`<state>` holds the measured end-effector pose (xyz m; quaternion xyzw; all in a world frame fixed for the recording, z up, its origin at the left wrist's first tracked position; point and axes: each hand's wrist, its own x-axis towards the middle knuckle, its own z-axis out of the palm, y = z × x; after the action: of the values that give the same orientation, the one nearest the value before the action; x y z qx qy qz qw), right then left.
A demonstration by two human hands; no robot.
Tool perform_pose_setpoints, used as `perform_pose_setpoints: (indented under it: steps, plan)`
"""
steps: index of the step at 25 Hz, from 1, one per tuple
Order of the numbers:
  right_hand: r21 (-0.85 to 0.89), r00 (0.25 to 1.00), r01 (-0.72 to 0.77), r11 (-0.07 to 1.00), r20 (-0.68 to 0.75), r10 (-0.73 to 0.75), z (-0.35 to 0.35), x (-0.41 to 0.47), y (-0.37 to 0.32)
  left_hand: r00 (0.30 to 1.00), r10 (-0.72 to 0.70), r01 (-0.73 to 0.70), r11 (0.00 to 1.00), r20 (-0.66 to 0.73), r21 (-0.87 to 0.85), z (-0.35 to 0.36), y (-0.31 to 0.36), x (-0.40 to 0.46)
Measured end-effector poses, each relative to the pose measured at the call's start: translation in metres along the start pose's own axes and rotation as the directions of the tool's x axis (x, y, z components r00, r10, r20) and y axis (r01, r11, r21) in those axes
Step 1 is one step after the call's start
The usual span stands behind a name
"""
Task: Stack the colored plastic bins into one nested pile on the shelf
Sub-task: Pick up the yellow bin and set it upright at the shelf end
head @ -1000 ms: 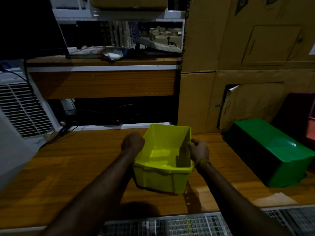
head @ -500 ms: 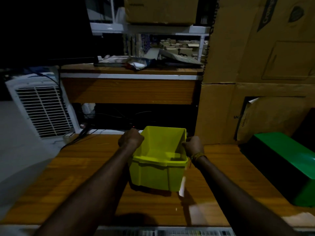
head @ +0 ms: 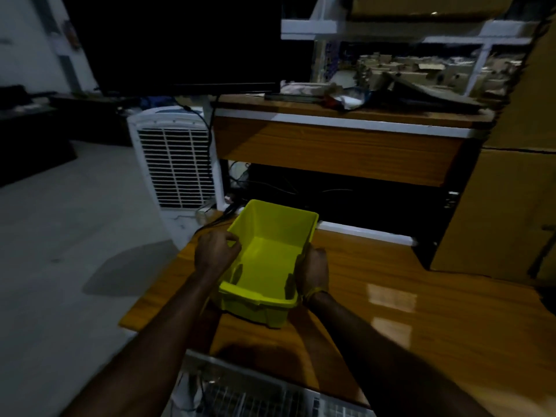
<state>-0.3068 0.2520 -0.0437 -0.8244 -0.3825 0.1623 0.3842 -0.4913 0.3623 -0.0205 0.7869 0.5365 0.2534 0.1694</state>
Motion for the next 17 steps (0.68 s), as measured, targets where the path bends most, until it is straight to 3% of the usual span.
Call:
perform_pose_setpoints:
  steps: [3,7,17]
  plan:
    - [-0.083,0.99,0.131,0.988,0.073,-0.125,0.03,-0.005,-0.012,0.995,-0.093,0.093,0.995,-0.036,-0.022,-0.013,-0.027,-0.001]
    - [-0.125,0.979,0.169,0.978,0.133,-0.153,0.056,-0.015,-0.029,0.991,-0.133,0.133,0.991,-0.015,0.017,-0.016,-0.063,0.006]
    - [-0.37,0.928,0.357,0.857,0.243,-0.282,0.084,-0.031,-0.027,0.99,-0.14,0.133,0.971,0.017,0.199,-0.001,-0.09,0.009]
